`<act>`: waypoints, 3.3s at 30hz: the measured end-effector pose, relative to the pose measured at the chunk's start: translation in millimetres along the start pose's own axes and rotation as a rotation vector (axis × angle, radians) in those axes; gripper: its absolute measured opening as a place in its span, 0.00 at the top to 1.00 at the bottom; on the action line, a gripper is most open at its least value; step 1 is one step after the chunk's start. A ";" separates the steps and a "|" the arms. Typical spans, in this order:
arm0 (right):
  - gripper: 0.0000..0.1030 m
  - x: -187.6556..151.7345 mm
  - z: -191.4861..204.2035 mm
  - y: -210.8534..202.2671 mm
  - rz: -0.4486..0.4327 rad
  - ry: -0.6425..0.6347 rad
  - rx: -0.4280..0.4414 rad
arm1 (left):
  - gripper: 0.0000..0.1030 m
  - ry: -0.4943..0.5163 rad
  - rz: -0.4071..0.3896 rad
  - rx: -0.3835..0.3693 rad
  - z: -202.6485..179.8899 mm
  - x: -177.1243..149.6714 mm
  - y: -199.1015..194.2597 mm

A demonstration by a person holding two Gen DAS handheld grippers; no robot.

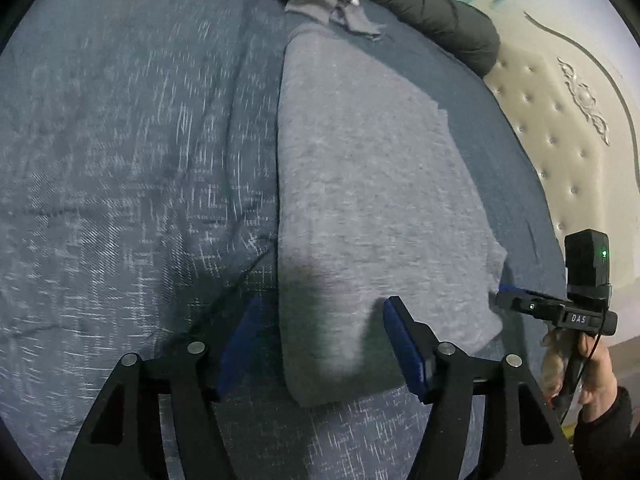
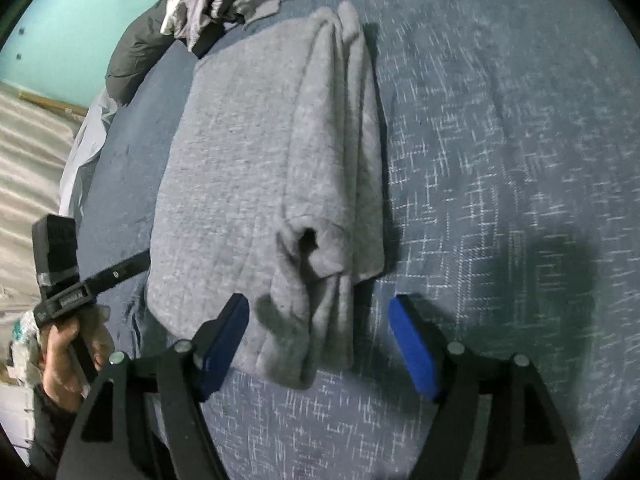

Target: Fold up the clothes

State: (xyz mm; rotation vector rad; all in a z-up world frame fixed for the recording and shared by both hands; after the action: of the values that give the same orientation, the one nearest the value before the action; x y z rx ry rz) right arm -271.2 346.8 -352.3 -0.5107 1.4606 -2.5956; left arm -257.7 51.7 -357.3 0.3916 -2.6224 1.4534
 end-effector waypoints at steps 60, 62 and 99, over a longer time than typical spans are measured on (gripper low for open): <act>0.81 40.2 44.2 -27.1 -0.184 -0.181 0.038 | 0.61 0.179 -0.106 -0.136 -87.3 18.4 -23.2; 0.81 41.7 43.5 -48.7 -0.201 -0.195 0.033 | 0.61 0.208 -0.122 -0.143 -109.1 21.9 -33.1; 0.81 99.9 -175.3 -405.5 -0.507 -0.193 -0.245 | 0.61 0.534 -0.217 -0.287 -553.9 83.5 41.1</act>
State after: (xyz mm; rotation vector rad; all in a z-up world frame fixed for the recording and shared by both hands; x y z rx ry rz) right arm -401.2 675.6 -69.1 -1.2726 1.7757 -2.6119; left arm -361.6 527.2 -76.9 0.2088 -2.2243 0.9338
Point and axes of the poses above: each gripper's, at about its wrist camera, not at the fingertips, and y roughly the way its jaws point, z to its left, x to its top, the point moved 3 cm from there along y, roughly the way its jaws point, and after that the axes turned 6 degrees about -y, right-handed, at the moved point
